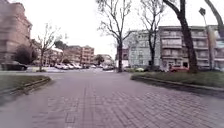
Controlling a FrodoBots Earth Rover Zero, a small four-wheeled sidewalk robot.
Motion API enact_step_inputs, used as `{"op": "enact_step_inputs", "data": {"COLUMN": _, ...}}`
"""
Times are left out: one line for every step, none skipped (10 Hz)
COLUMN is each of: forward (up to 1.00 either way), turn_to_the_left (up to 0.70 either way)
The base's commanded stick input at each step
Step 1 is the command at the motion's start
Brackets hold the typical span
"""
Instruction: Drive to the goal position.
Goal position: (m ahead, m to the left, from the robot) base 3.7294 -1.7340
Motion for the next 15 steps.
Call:
{"op": "enact_step_inputs", "data": {"forward": 0.7, "turn_to_the_left": -0.27}}
{"op": "enact_step_inputs", "data": {"forward": 0.7, "turn_to_the_left": -0.27}}
{"op": "enact_step_inputs", "data": {"forward": 0.7, "turn_to_the_left": -0.27}}
{"op": "enact_step_inputs", "data": {"forward": 0.7, "turn_to_the_left": -0.27}}
{"op": "enact_step_inputs", "data": {"forward": 0.7, "turn_to_the_left": -0.27}}
{"op": "enact_step_inputs", "data": {"forward": 0.7, "turn_to_the_left": -0.27}}
{"op": "enact_step_inputs", "data": {"forward": 0.7, "turn_to_the_left": -0.27}}
{"op": "enact_step_inputs", "data": {"forward": 0.7, "turn_to_the_left": -0.27}}
{"op": "enact_step_inputs", "data": {"forward": 0.7, "turn_to_the_left": -0.27}}
{"op": "enact_step_inputs", "data": {"forward": 0.7, "turn_to_the_left": -0.27}}
{"op": "enact_step_inputs", "data": {"forward": 0.7, "turn_to_the_left": -0.27}}
{"op": "enact_step_inputs", "data": {"forward": 0.7, "turn_to_the_left": -0.27}}
{"op": "enact_step_inputs", "data": {"forward": 0.7, "turn_to_the_left": -0.27}}
{"op": "enact_step_inputs", "data": {"forward": 0.7, "turn_to_the_left": -0.27}}
{"op": "enact_step_inputs", "data": {"forward": 0.7, "turn_to_the_left": -0.27}}
